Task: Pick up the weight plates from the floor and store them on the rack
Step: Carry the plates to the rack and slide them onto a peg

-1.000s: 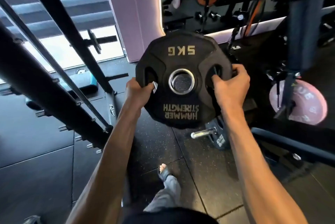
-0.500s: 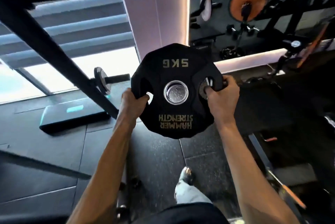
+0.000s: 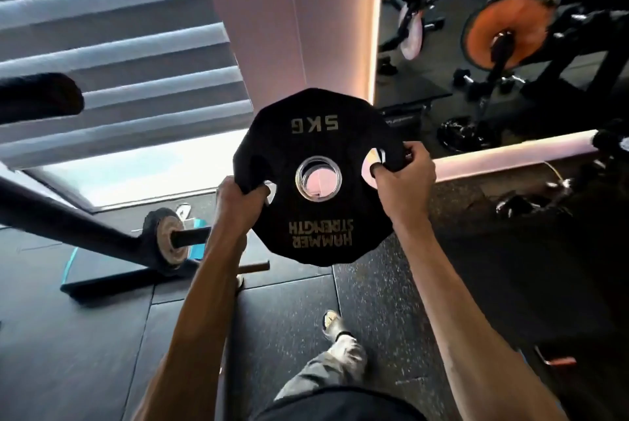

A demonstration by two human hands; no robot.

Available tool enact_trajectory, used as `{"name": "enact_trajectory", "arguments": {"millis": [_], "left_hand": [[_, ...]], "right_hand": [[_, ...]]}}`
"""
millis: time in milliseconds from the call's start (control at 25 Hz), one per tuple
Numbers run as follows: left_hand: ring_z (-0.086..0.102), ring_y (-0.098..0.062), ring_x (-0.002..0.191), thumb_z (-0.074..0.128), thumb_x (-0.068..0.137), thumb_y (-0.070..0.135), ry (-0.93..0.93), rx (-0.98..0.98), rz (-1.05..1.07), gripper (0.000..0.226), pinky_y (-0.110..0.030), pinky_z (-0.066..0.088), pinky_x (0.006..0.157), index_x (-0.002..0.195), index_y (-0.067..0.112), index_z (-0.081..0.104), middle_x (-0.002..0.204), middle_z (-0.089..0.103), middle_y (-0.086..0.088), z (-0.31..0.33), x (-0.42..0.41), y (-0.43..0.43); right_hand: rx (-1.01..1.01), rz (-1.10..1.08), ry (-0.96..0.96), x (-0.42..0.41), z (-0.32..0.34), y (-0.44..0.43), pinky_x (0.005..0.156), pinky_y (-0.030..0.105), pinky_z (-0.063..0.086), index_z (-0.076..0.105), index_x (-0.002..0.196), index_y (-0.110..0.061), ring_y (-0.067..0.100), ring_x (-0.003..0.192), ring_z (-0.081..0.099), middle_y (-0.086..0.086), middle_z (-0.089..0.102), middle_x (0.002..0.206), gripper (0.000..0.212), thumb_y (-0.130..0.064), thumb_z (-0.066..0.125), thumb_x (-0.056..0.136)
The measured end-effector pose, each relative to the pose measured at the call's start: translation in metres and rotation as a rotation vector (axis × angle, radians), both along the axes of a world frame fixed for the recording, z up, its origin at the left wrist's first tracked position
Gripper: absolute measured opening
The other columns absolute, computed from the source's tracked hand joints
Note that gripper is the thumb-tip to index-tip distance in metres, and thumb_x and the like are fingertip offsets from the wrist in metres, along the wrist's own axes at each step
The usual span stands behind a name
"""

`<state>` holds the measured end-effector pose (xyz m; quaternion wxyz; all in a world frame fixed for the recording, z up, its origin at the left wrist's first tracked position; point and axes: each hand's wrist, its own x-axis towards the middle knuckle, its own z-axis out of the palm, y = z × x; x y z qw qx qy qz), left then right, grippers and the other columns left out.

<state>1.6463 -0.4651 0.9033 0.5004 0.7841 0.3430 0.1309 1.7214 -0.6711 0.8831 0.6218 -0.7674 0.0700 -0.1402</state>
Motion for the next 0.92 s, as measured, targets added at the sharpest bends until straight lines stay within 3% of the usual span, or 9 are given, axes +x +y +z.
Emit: {"name": "enact_trajectory", "arguments": {"millis": [120, 240, 400, 520, 720, 840, 920], "left_hand": [[0.051, -0.009, 0.056, 0.066, 0.081, 0.005, -0.028, 0.013, 0.073, 0.006, -0.018, 0.041, 0.046, 0.082, 0.010, 0.063, 0.066, 0.058, -0.001, 0.002, 0.061, 0.036], [0.056, -0.014, 0.061, 0.066, 0.078, 0.011, -0.049, 0.014, 0.169, 0.019, -0.022, 0.042, 0.050, 0.096, 0.003, 0.067, 0.073, 0.063, -0.004, 0.013, 0.103, 0.068], [0.054, -0.009, 0.059, 0.065, 0.080, 0.011, -0.033, 0.080, 0.335, 0.015, -0.022, 0.036, 0.049, 0.094, 0.005, 0.066, 0.069, 0.059, 0.001, 0.029, 0.131, 0.102], [0.056, -0.019, 0.067, 0.068, 0.081, 0.016, -0.023, 0.128, 0.522, 0.020, -0.024, 0.034, 0.051, 0.095, 0.001, 0.065, 0.074, 0.060, -0.003, 0.035, 0.143, 0.123], [0.063, -0.027, 0.086, 0.072, 0.080, 0.028, 0.026, 0.121, 0.851, 0.034, -0.027, 0.042, 0.071, 0.102, 0.004, 0.064, 0.090, 0.066, -0.007, 0.042, 0.139, 0.128], [0.067, -0.028, 0.087, 0.071, 0.071, 0.034, -0.004, 0.137, 1.031, 0.041, -0.031, 0.050, 0.072, 0.102, 0.008, 0.063, 0.089, 0.067, -0.006, 0.050, 0.129, 0.110], [0.067, -0.026, 0.086, 0.070, 0.070, 0.035, -0.003, 0.143, 1.156, 0.043, -0.031, 0.049, 0.070, 0.104, 0.010, 0.063, 0.091, 0.069, -0.006, 0.061, 0.121, 0.093]], "right_hand": [[0.000, 0.083, 0.000, 0.077, 0.004, 0.040, 0.058, 0.008, 0.040, 0.063, 0.100, -0.006, 0.015, 0.074, 0.059, 0.014, 0.067, 0.099, 0.035, -0.007, 0.073, 0.067], [0.023, 0.168, -0.011, 0.136, 0.015, 0.080, 0.064, 0.019, 0.049, 0.063, 0.103, -0.006, 0.015, 0.076, 0.063, 0.013, 0.069, 0.098, 0.038, -0.008, 0.073, 0.066], [0.034, 0.352, -0.033, 0.197, 0.029, 0.137, 0.074, 0.033, 0.057, 0.063, 0.108, -0.008, 0.023, 0.086, 0.067, 0.007, 0.068, 0.097, 0.040, -0.007, 0.073, 0.070], [0.036, 0.508, -0.051, 0.234, 0.036, 0.184, 0.073, 0.032, 0.055, 0.063, 0.104, -0.012, 0.018, 0.080, 0.063, -0.003, 0.064, 0.086, 0.036, -0.004, 0.073, 0.070], [0.049, 0.839, -0.041, 0.268, 0.046, 0.243, 0.065, 0.031, 0.050, 0.060, 0.093, -0.016, 0.010, 0.067, 0.057, -0.012, 0.057, 0.074, 0.031, -0.006, 0.072, 0.066], [0.025, 1.041, -0.054, 0.273, 0.064, 0.267, 0.063, 0.028, 0.050, 0.063, 0.103, -0.008, 0.008, 0.068, 0.060, -0.009, 0.062, 0.077, 0.036, -0.006, 0.075, 0.069], [0.048, 1.184, -0.075, 0.269, 0.074, 0.279, 0.068, 0.035, 0.057, 0.064, 0.105, -0.008, 0.016, 0.076, 0.065, -0.003, 0.067, 0.085, 0.039, -0.007, 0.075, 0.068]]}}
